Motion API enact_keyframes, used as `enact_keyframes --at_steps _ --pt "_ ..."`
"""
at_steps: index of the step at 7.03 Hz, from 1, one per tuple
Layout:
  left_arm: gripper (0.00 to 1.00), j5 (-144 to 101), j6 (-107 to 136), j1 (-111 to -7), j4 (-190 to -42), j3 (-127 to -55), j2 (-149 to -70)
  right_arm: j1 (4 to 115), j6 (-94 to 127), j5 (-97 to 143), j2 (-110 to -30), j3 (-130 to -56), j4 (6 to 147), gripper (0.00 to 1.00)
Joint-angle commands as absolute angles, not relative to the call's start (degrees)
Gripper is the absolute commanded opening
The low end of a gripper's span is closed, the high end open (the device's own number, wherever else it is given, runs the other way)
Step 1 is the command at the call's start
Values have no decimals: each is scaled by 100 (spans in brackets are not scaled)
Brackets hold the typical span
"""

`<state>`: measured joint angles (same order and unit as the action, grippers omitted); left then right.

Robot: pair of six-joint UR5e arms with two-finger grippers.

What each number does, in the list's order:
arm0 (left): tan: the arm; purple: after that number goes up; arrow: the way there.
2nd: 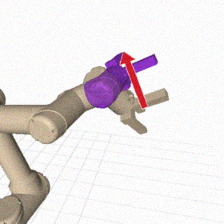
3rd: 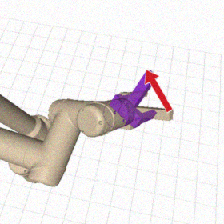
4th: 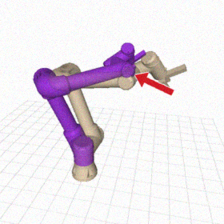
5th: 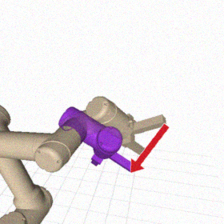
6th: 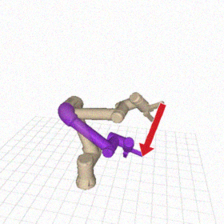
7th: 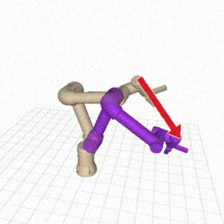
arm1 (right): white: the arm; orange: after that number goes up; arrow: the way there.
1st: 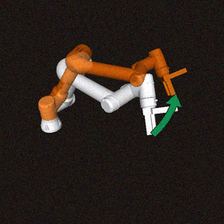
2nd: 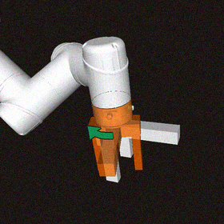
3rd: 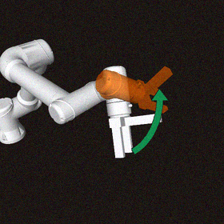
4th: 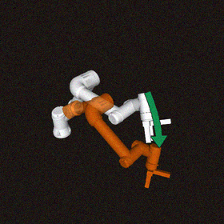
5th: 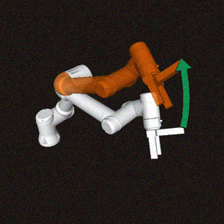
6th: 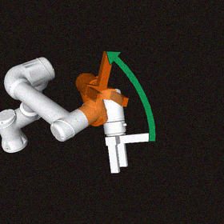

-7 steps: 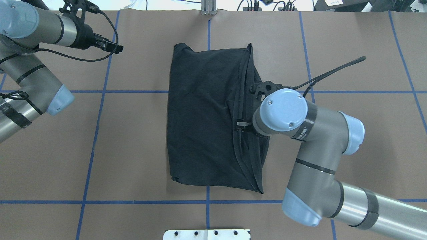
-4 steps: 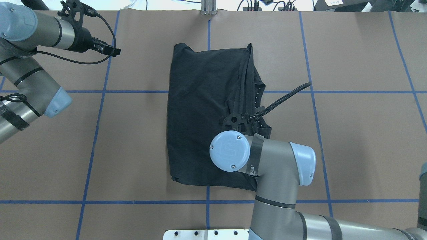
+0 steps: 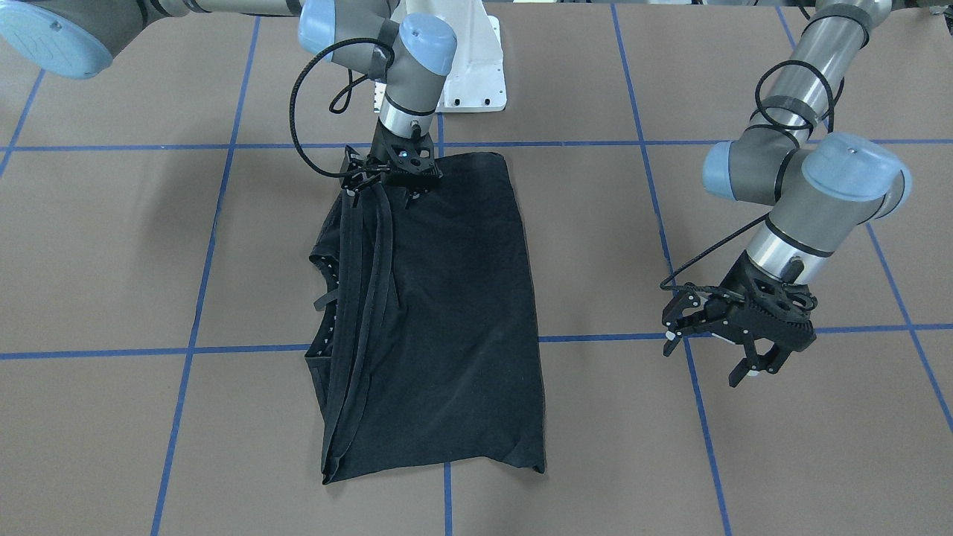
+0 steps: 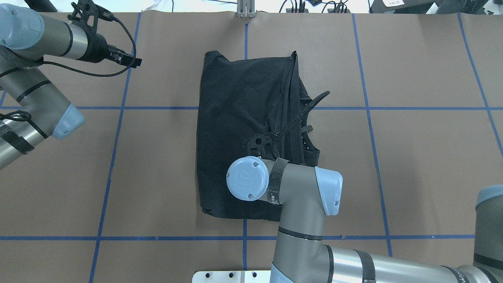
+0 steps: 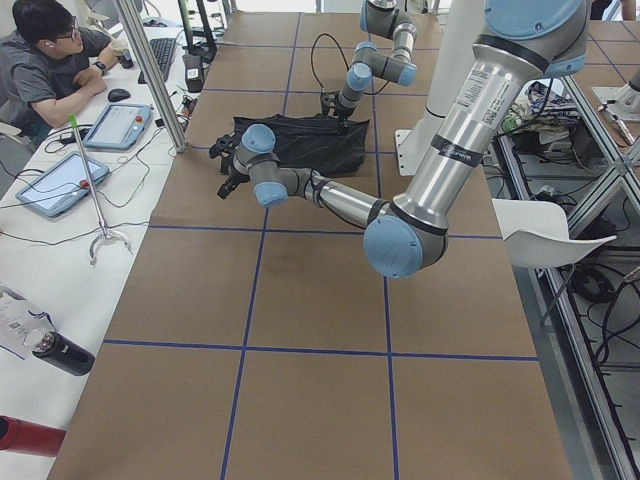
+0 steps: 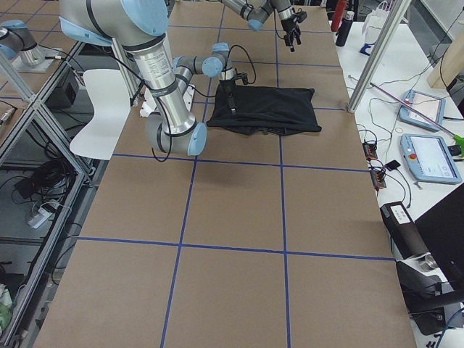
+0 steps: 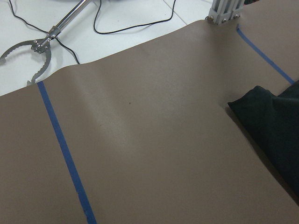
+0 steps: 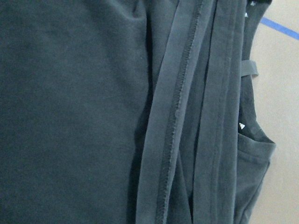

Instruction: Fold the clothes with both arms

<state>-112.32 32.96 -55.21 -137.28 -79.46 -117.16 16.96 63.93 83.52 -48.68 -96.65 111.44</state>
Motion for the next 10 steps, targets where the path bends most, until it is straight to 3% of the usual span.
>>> enact_keyframes --at_steps 1,5,6,7,9,10 --pt "100 -11232 3296 -5520 -13729 -7963 -11690 1696 6170 8244 -4860 -9581 11311 91" --pt "100 -11232 3296 -5520 -13737 -7989 -11637 1705 6170 8218 -4816 -9475 11294 89" --pt "100 -11232 3296 -5520 -13737 -7989 -11637 1705 6170 8200 -4816 -9457 11294 71" --pt "100 -11232 3296 -5520 -13737 -7998 -11637 1714 6170 8200 -4816 -9448 11294 44" --pt "100 -11232 3296 -5520 -13737 -7989 -11645 1714 6170 8200 -4755 -9457 11303 29" --pt "100 -11232 3296 -5520 -13737 -7989 -11646 1714 6170 8200 -4746 -9457 11303 28"
